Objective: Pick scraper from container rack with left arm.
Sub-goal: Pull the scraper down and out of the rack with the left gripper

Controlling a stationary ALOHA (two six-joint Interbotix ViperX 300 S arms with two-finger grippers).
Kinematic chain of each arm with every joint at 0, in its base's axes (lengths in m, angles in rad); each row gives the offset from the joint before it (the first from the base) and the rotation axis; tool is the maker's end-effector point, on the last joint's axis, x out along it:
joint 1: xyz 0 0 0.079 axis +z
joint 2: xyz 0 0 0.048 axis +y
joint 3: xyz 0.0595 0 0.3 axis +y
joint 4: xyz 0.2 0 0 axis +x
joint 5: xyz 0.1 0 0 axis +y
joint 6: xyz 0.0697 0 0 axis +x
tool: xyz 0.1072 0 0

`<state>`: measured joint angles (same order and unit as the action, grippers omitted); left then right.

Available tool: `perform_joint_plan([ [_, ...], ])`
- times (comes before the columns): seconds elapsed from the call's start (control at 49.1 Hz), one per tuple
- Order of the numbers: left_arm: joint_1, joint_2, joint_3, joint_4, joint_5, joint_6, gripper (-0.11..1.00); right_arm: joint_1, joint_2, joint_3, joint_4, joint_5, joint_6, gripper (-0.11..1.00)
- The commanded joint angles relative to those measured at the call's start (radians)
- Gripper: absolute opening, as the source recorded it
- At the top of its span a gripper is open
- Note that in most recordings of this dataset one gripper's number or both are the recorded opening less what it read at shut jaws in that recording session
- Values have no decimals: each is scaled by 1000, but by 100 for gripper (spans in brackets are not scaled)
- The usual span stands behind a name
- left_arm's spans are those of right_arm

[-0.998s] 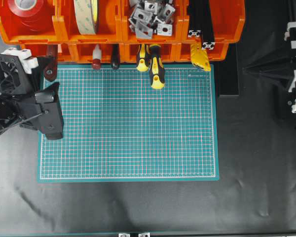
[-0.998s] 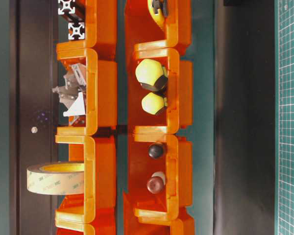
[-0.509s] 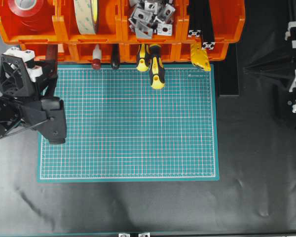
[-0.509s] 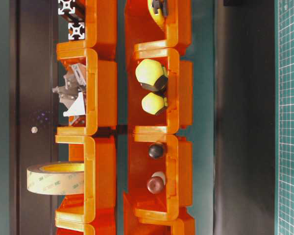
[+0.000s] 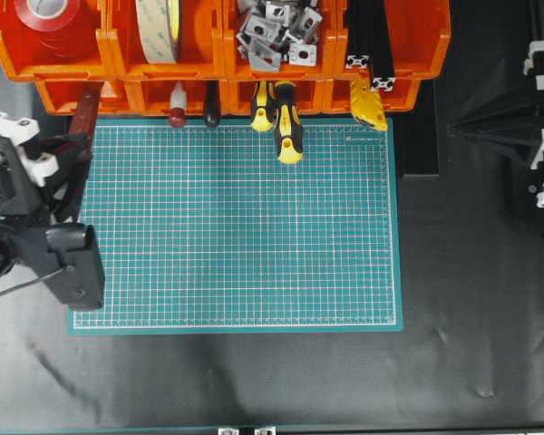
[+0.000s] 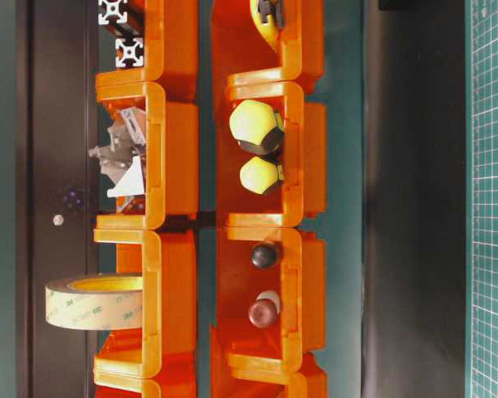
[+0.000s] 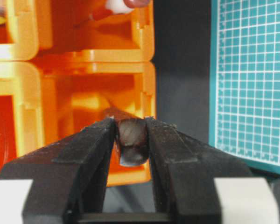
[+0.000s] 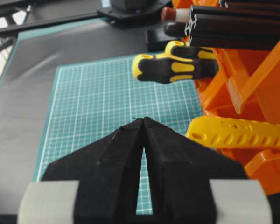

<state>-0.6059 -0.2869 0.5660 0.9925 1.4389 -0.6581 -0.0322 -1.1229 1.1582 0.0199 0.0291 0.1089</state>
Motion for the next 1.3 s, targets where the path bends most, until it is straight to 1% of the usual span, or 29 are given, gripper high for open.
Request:
perform_joint_plan([
  [0.0,-26,-18,-64,5,44,8,23,-2,6,-12,-2,-18,-2,-1],
  [0.041,-35,-21,-84,5,64,15,21,-2,5,-12,-2,-21,-2,-1],
  [0.183,-86,-28,-160,5,123,60,21,-2,2,-12,-2,-31,-2,-1],
  [0.326,-143,-28,-241,5,232,109,21,-2,0,-12,-2,-29,3,-1],
  [0.428,-192,-23,-314,5,284,149,21,-2,-2,-14,-2,-29,3,-1],
  [0.489,-229,-18,-356,5,290,167,21,-2,-5,-15,-2,-29,3,-1],
  [0.591,-285,-5,-422,5,287,176,21,-2,-9,-17,-2,-31,5,-1],
  [0.692,-305,14,-449,5,268,179,21,-2,-20,-20,0,-40,6,-1],
  [0.733,-307,21,-456,5,252,179,21,-2,-28,-21,2,-40,5,-1],
  [0.794,-307,34,-462,5,196,178,21,-2,-40,-29,2,-37,5,-1],
  [0.855,-302,40,-460,5,104,179,21,-2,-49,-34,2,-32,5,-1],
  [0.977,-259,43,-426,5,-81,179,21,-2,-57,-38,2,-26,5,-1],
  [1.038,-222,44,-400,5,-160,178,21,-2,-58,-38,2,-26,6,-1],
  [1.14,-138,64,-364,6,-301,189,21,-2,-57,-38,3,-26,6,-1],
  [1.201,-87,84,-350,6,-364,212,21,-2,-57,-38,5,-26,8,-1],
  [1.283,-26,112,-328,6,-407,252,21,-2,-58,-38,6,-28,9,-1],
])
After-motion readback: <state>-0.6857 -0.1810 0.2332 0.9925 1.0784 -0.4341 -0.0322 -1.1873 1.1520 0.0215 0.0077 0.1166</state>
